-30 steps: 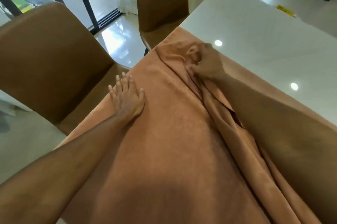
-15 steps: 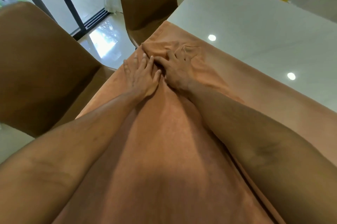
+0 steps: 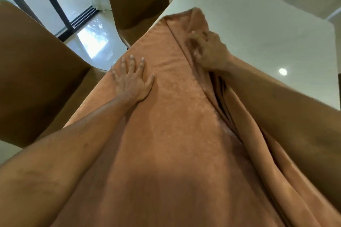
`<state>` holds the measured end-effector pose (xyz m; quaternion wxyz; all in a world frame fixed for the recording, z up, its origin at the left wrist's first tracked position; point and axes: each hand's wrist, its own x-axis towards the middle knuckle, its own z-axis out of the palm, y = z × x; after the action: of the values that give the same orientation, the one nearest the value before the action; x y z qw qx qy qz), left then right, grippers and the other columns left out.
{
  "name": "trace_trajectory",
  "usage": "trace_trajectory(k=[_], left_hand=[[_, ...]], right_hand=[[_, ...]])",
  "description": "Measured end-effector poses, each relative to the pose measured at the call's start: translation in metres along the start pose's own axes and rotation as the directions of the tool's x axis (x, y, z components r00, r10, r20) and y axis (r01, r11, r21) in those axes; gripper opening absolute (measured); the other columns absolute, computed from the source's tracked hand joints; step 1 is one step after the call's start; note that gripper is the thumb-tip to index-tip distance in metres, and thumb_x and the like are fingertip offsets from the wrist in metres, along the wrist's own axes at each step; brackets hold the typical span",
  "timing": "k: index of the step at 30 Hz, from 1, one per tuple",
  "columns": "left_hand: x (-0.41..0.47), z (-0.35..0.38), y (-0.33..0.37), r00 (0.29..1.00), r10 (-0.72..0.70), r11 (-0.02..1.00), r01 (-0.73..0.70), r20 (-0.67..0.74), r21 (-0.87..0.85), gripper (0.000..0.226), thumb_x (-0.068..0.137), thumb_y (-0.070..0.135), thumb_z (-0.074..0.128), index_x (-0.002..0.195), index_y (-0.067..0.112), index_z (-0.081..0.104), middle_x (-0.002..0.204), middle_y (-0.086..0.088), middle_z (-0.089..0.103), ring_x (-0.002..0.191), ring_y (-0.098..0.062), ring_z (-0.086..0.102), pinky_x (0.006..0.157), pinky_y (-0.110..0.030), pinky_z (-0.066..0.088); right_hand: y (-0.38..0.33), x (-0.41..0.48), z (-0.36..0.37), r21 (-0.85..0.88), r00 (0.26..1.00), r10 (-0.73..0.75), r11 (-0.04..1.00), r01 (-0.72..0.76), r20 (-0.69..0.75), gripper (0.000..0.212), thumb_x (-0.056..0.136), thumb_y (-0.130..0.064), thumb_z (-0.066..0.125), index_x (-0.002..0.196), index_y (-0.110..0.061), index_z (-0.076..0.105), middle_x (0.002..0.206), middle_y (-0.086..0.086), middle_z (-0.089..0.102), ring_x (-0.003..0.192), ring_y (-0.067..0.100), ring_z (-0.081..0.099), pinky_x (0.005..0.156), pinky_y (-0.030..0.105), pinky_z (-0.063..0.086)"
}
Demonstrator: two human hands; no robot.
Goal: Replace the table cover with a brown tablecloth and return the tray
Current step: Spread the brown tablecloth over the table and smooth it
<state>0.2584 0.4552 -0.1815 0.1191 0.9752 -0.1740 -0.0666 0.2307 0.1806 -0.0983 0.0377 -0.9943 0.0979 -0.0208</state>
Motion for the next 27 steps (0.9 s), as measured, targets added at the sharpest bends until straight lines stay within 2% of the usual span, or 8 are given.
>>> trace_trajectory(k=[2,4,7,10,18,21,24,27], left_hand=[[0.0,-0.002,0.001,1.0,-0.011,1.0,0.011,-0.007,0.005,0.079,0.091,0.076,0.011,0.158,0.033,0.004,0.167,-0.003,-0.005,0.153,-0.029,-0.01,0.118,-0.06,-0.012],[-0.004,-0.008,0.004,0.997,-0.005,0.999,0.009,-0.082,0.045,0.073,0.095,0.068,0.019,0.154,0.025,0.025,0.165,-0.009,0.016,0.153,-0.032,0.006,0.118,-0.061,-0.008],[-0.03,-0.014,0.024,0.944,0.184,0.983,-0.176,-0.273,0.054,0.046,0.095,0.046,0.039,0.125,0.016,0.057,0.142,-0.01,0.051,0.142,-0.033,0.035,0.115,-0.069,0.008],[-0.079,-0.004,0.067,0.918,0.279,0.954,-0.299,-0.282,-0.032,0.036,0.091,0.041,0.05,0.116,0.02,0.065,0.131,-0.004,0.061,0.135,-0.029,0.044,0.115,-0.067,0.01],[-0.211,0.041,0.203,0.979,0.201,0.974,-0.194,0.047,-0.115,0.059,0.089,0.057,0.044,0.139,0.027,0.048,0.16,-0.004,0.03,0.15,-0.028,0.017,0.113,-0.068,-0.004],[-0.238,0.06,0.236,0.986,0.084,0.983,-0.058,0.146,-0.176,0.073,0.092,0.068,0.032,0.154,0.031,0.028,0.167,0.0,0.009,0.153,-0.028,-0.003,0.112,-0.064,-0.015],[-0.249,0.074,0.251,0.994,0.008,0.996,0.002,0.113,-0.087,0.076,0.092,0.072,0.022,0.157,0.034,0.02,0.168,-0.002,0.004,0.153,-0.032,-0.007,0.115,-0.066,-0.011],[-0.251,0.081,0.252,0.999,0.007,1.0,-0.008,0.043,0.015,0.081,0.088,0.078,0.022,0.156,0.036,0.022,0.167,-0.005,0.011,0.153,-0.035,0.002,0.114,-0.069,-0.005]], right_hand=[[-0.011,-0.04,0.007,-0.046,0.998,-0.057,0.997,0.056,-0.023,0.048,0.1,-0.048,0.04,0.147,-0.036,0.039,0.153,0.013,0.036,0.136,0.037,0.038,0.111,0.057,0.035],[-0.023,-0.089,0.02,-0.059,0.994,-0.11,0.992,0.11,0.002,0.045,0.102,-0.049,0.037,0.145,-0.036,0.041,0.155,0.007,0.031,0.142,0.032,0.031,0.118,0.059,0.023],[-0.022,-0.16,0.035,-0.092,0.995,-0.097,0.991,0.098,0.007,0.041,0.096,-0.041,0.047,0.137,-0.037,0.047,0.158,0.004,0.028,0.147,0.03,0.026,0.119,0.063,0.017],[0.0,-0.213,0.033,-0.135,1.0,-0.019,0.991,0.021,0.013,0.041,0.098,-0.04,0.047,0.139,-0.038,0.048,0.161,0.004,0.026,0.149,0.028,0.022,0.119,0.063,0.012],[0.057,-0.291,0.011,-0.256,0.993,0.041,0.967,-0.011,0.11,0.054,0.091,-0.047,0.047,0.144,-0.036,0.046,0.167,0.011,0.012,0.154,0.034,0.004,0.117,0.067,-0.003],[0.071,-0.305,0.006,-0.228,0.987,0.063,0.973,-0.028,0.149,0.069,0.089,-0.055,0.056,0.152,-0.04,0.034,0.168,0.011,0.004,0.153,0.039,-0.001,0.116,0.066,0.012],[0.097,-0.315,-0.001,-0.197,0.986,-0.024,0.979,0.057,0.165,0.046,0.097,-0.046,0.046,0.141,-0.039,0.045,0.162,0.009,0.018,0.141,0.04,0.028,0.095,0.054,0.041],[0.146,-0.297,-0.029,-0.193,0.996,0.019,0.981,-0.002,0.085,0.031,0.1,-0.036,0.041,0.116,-0.026,0.066,0.148,0.009,0.037,0.118,0.038,0.044,0.078,0.046,0.045]])
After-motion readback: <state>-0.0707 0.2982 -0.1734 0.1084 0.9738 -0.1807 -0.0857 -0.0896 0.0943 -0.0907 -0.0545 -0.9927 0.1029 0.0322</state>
